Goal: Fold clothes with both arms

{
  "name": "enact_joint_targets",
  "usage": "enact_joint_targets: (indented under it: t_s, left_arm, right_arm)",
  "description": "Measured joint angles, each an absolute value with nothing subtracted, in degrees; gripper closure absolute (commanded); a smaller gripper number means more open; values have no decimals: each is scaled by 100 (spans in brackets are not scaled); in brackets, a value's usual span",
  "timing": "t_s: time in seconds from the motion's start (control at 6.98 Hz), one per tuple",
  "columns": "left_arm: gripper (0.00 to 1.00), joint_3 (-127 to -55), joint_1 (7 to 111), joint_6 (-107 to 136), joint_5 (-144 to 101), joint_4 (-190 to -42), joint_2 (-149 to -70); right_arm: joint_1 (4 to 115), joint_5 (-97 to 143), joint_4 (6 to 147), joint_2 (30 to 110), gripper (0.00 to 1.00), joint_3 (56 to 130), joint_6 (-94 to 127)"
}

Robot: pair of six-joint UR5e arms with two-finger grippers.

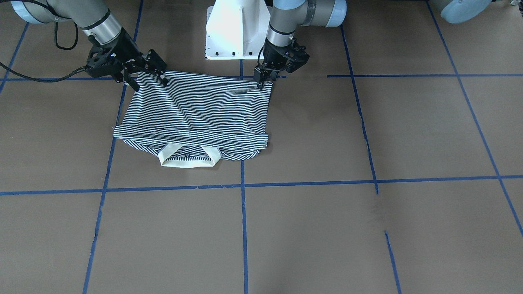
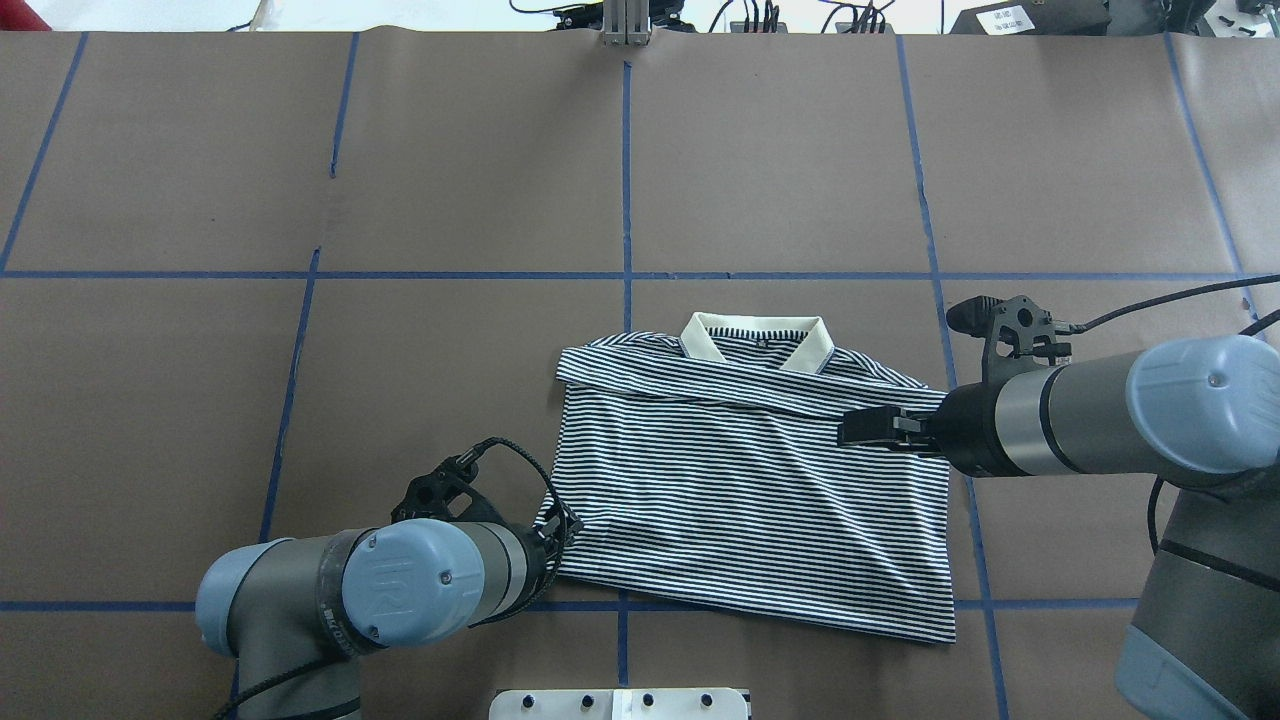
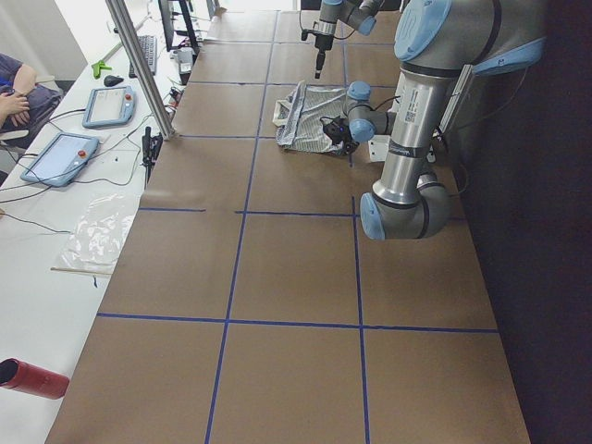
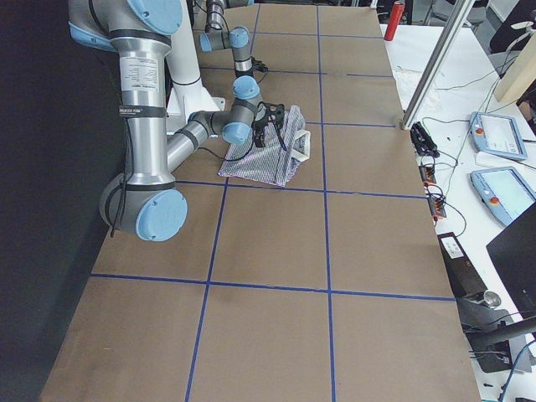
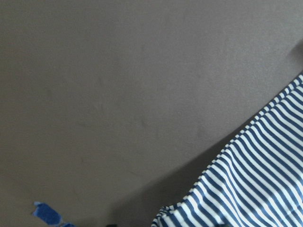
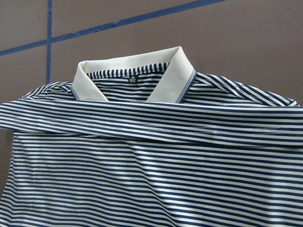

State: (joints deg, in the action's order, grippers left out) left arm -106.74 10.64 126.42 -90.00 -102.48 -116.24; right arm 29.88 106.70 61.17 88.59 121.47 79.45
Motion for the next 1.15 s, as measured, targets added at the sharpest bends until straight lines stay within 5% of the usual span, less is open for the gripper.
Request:
enact_joint_targets:
  t_s: [0.14, 1.15]
  left_arm:
    - [100, -10672, 1068, 12650, -8971, -10248, -11634]
    - [100, -10779, 1736, 11528, -8852, -10041, -11665]
  right_arm:
    - [2991, 10668, 6117, 8857, 0, 12146, 7947]
    - [3104, 10683, 6108, 8842, 0, 12167, 7998]
